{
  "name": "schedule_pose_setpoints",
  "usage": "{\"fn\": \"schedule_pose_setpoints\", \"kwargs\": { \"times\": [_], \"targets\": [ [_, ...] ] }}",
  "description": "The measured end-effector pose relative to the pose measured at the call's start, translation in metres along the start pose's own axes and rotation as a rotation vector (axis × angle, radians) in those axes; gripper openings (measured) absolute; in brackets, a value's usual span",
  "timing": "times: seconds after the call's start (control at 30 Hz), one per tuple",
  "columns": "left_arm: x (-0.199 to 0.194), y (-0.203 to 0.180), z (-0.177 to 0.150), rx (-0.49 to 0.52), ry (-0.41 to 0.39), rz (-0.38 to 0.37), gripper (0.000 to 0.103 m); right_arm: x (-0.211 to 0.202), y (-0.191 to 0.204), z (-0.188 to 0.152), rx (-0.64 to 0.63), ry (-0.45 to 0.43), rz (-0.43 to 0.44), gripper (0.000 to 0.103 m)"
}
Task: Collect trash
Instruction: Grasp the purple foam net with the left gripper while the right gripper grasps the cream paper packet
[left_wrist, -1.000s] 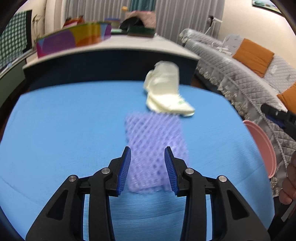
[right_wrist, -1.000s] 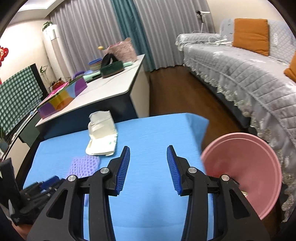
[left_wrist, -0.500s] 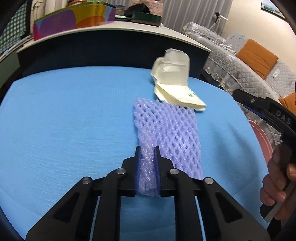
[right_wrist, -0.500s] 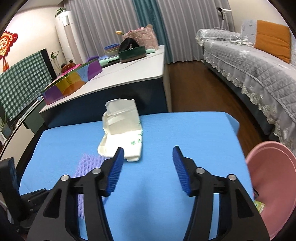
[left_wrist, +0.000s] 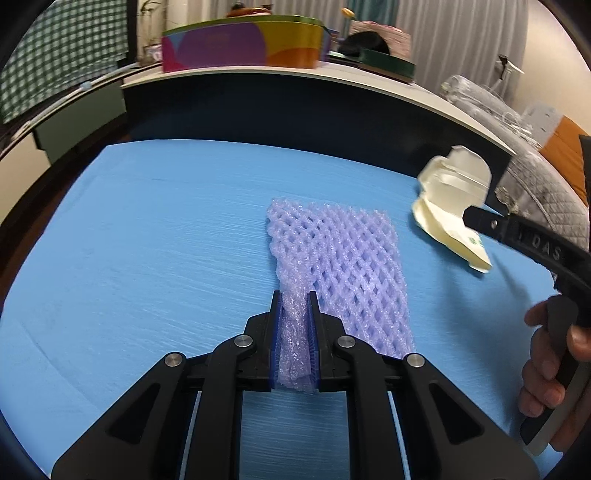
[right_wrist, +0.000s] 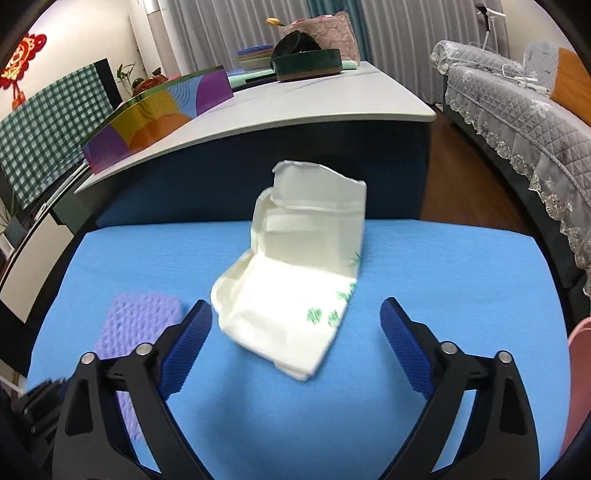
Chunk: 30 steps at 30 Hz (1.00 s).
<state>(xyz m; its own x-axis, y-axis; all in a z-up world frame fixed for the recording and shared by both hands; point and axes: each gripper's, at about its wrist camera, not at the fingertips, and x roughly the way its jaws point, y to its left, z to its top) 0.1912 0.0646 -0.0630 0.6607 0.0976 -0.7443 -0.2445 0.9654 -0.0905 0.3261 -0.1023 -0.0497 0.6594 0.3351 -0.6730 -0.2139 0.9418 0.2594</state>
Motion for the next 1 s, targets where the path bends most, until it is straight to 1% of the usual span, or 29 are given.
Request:
{"fn": "schedule_pose_setpoints", "kwargs": {
  "times": [0.1, 0.23, 0.33, 0.47, 0.5, 0.57, 0.63, 0.67, 0.7, 0.73, 0.83, 0.93, 1.0],
  "targets": [
    [0.001, 0.006, -0.001, -0.007, 0.004, -0.006, 0.012, 0.005, -0.005, 0.014, 0.016, -0.028, -0.022, 0.094],
    [0.004, 0.001, 0.000, 0.010, 0.005, -0.015, 0.012, 0.017, -0.020, 0.031, 0.041, -0.044, -0.031, 0.095],
    [0.005, 0.001, 0.001, 0.008, 0.008, -0.019, 0.012, 0.027, -0.026, 0.040, 0.032, -0.034, -0.006, 0.095],
    [0.006, 0.002, 0.002, 0.010, 0.009, -0.018, 0.013, 0.036, -0.022, 0.048, -0.023, -0.029, 0.017, 0.094],
    [0.006, 0.001, 0.002, 0.013, 0.009, -0.016, 0.012, 0.038, -0.021, 0.049, -0.033, -0.025, 0.026, 0.091],
    [0.006, 0.000, 0.003, 0.016, 0.008, -0.014, 0.012, 0.040, -0.021, 0.048, -0.047, -0.014, 0.037, 0.080],
    [0.005, 0.000, 0.003, 0.017, 0.008, -0.013, 0.012, 0.039, -0.023, 0.045, -0.048, -0.009, 0.033, 0.058],
    [0.005, -0.001, 0.003, 0.018, 0.008, -0.013, 0.012, 0.038, -0.024, 0.044, -0.041, -0.005, 0.039, 0.053],
    [0.005, -0.001, 0.002, 0.019, 0.007, -0.013, 0.012, 0.037, -0.025, 0.043, -0.038, -0.002, 0.046, 0.042],
    [0.005, -0.001, 0.002, 0.020, 0.006, -0.013, 0.012, 0.034, -0.025, 0.042, -0.038, -0.001, 0.051, 0.034],
    [0.005, -0.001, 0.002, 0.021, 0.004, -0.012, 0.013, 0.019, -0.023, 0.038, -0.058, -0.023, 0.059, 0.025],
    [0.004, -0.001, 0.001, 0.024, 0.000, -0.012, 0.012, -0.001, -0.019, 0.036, -0.084, -0.055, 0.059, 0.019],
    [0.002, -0.001, 0.001, 0.025, -0.007, -0.014, 0.012, -0.019, -0.015, 0.034, -0.098, -0.076, 0.057, 0.018]
  ]
}}
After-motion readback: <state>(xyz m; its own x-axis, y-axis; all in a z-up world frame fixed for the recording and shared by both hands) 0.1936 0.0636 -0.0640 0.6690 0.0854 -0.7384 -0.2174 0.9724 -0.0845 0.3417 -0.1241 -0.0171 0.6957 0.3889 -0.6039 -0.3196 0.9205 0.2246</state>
